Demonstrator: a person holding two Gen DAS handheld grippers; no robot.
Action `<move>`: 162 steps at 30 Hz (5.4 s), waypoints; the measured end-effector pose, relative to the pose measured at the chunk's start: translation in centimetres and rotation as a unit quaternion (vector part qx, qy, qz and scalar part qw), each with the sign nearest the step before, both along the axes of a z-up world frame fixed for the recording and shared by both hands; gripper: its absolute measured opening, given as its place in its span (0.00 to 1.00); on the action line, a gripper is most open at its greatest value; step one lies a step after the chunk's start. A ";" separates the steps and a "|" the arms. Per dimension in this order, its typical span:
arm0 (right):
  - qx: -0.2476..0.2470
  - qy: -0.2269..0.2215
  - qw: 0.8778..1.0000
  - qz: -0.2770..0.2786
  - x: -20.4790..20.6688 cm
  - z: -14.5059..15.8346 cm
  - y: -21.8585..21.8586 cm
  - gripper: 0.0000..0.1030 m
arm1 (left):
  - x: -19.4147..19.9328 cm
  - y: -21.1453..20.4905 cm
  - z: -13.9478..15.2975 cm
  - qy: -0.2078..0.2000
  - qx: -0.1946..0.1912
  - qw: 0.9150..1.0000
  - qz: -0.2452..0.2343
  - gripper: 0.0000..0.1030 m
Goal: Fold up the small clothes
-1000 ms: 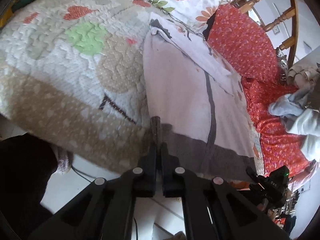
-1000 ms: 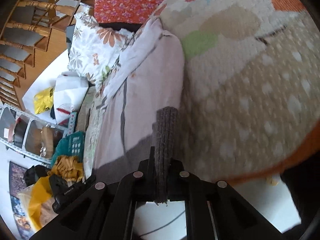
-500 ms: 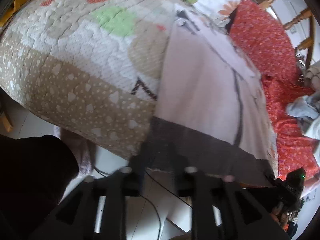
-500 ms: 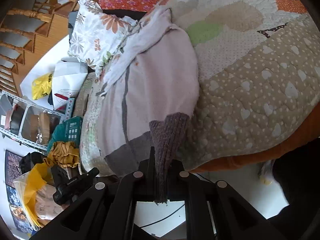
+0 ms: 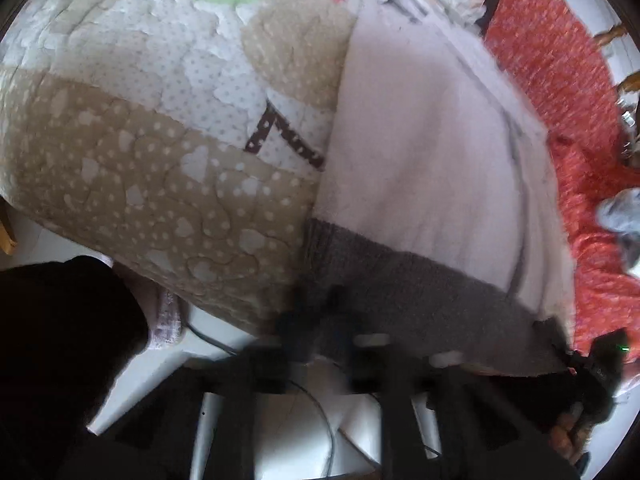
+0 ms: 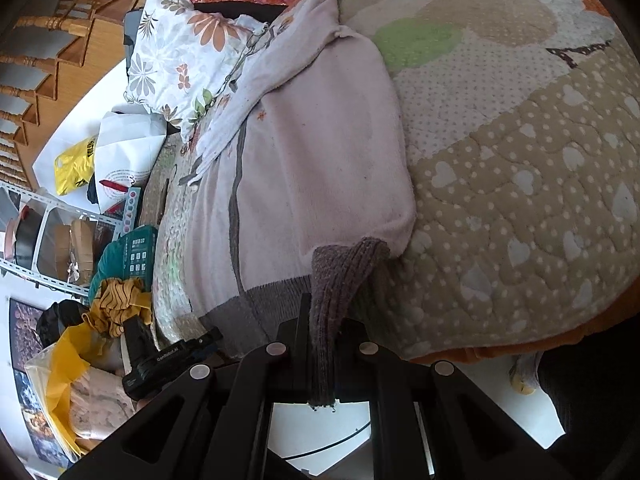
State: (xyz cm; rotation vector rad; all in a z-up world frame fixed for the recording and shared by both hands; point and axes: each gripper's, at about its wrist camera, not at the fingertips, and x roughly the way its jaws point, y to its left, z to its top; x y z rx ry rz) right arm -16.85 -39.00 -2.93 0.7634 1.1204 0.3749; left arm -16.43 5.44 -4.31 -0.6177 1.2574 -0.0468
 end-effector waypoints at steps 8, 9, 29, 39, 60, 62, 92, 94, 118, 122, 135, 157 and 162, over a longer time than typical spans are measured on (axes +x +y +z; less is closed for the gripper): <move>0.004 -0.071 0.997 0.007 3.3 6.3 -0.7 0.07 | 2.6 2.8 6.9 -0.079 -0.069 0.994 0.028 0.05; 0.004 -0.086 0.996 0.007 4.5 7.6 -0.6 0.07 | 4.1 3.1 8.2 -0.097 -0.067 0.993 0.028 0.05; -0.096 -0.112 0.988 -0.051 36.4 11.7 3.4 0.07 | 36.8 5.2 8.9 -0.103 -0.024 0.990 0.089 0.05; -0.090 0.005 0.990 -0.109 45.3 1.3 2.1 0.13 | 39.6 8.2 3.0 -0.079 -0.035 0.988 0.129 0.43; -0.195 -0.188 0.958 -0.093 31.6 24.8 0.6 0.49 | 22.7 3.8 29.0 -0.207 -0.004 0.976 0.060 0.54; -0.214 -0.221 0.947 -0.095 29.8 28.3 0.6 0.52 | 20.4 3.0 33.2 -0.239 0.012 0.970 0.050 0.54; -0.236 -0.156 0.951 0.122 28.7 17.2 19.1 0.57 | 17.5 8.3 18.1 -0.168 0.208 0.953 0.140 0.75; -0.237 -0.144 0.948 0.156 29.3 14.4 22.5 0.57 | 17.8 9.2 15.4 -0.152 0.230 0.952 0.133 0.62; -0.393 -0.116 0.880 0.242 31.3 1.9 41.7 0.62 | 18.6 11.0 12.7 -0.109 0.302 0.937 0.138 0.50; -0.442 -0.136 0.848 0.260 30.5 1.4 42.9 0.61 | 18.4 11.0 12.8 -0.112 0.306 0.935 0.140 0.51; -0.447 -0.141 0.849 0.244 30.7 1.2 43.1 0.57 | 18.3 11.5 12.5 -0.104 0.284 0.942 0.147 0.53; -0.228 -0.151 0.961 0.035 33.4 10.6 19.1 0.17 | 20.5 6.8 11.2 -0.097 0.272 0.950 0.117 0.55; -0.207 -0.111 0.970 -0.053 32.7 8.9 7.4 0.17 | 22.4 1.8 10.5 -0.098 0.272 0.955 0.071 0.55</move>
